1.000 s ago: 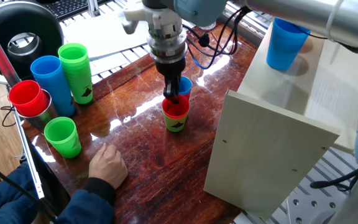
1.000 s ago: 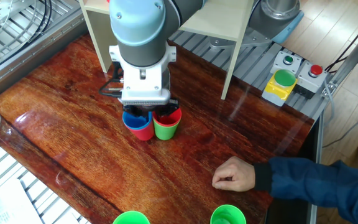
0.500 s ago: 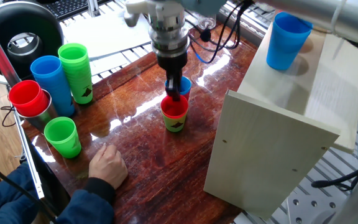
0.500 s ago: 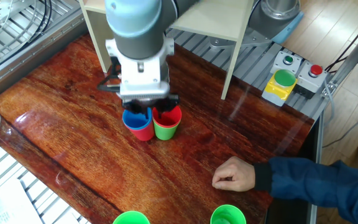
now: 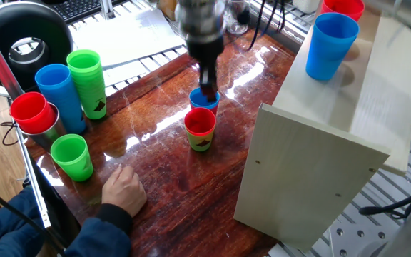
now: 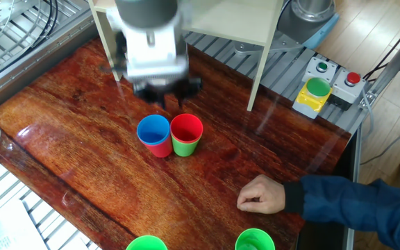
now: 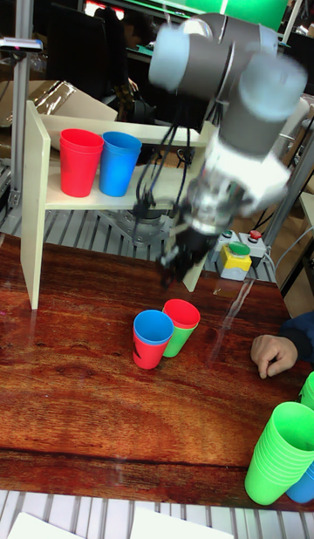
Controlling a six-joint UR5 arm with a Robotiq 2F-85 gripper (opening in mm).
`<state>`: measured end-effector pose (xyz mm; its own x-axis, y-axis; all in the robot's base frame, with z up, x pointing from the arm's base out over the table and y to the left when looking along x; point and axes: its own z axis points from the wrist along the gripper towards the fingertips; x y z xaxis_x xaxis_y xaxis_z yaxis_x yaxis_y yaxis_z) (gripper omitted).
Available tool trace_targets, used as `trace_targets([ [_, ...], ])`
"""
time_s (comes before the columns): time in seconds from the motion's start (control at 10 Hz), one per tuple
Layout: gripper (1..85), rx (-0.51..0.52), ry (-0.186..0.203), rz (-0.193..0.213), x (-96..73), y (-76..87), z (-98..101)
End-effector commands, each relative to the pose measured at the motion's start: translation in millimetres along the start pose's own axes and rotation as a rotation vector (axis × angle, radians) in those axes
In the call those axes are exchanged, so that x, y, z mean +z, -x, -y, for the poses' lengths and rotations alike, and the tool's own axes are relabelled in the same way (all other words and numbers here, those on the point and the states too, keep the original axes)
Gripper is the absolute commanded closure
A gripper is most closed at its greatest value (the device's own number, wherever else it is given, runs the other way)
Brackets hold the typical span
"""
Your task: Take the cups off the shelf and stack them together
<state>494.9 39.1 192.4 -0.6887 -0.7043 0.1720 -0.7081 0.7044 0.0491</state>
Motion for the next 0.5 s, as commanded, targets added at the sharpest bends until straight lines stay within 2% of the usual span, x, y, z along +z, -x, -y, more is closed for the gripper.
trace_targets([
  [0.0, 53.3, -0.020, -0.050, -0.022, -59.5, -37.1, -7.7],
  [0.2, 53.3, -0.008, -0.042, -0.013, -67.5, -45.7, -20.8],
  [0.3, 56.7, 0.004, -0.041, -0.012, -68.7, -45.3, -23.0],
  [0.4, 84.0, 0.055, -0.057, -0.017, -68.9, -47.2, -18.8],
])
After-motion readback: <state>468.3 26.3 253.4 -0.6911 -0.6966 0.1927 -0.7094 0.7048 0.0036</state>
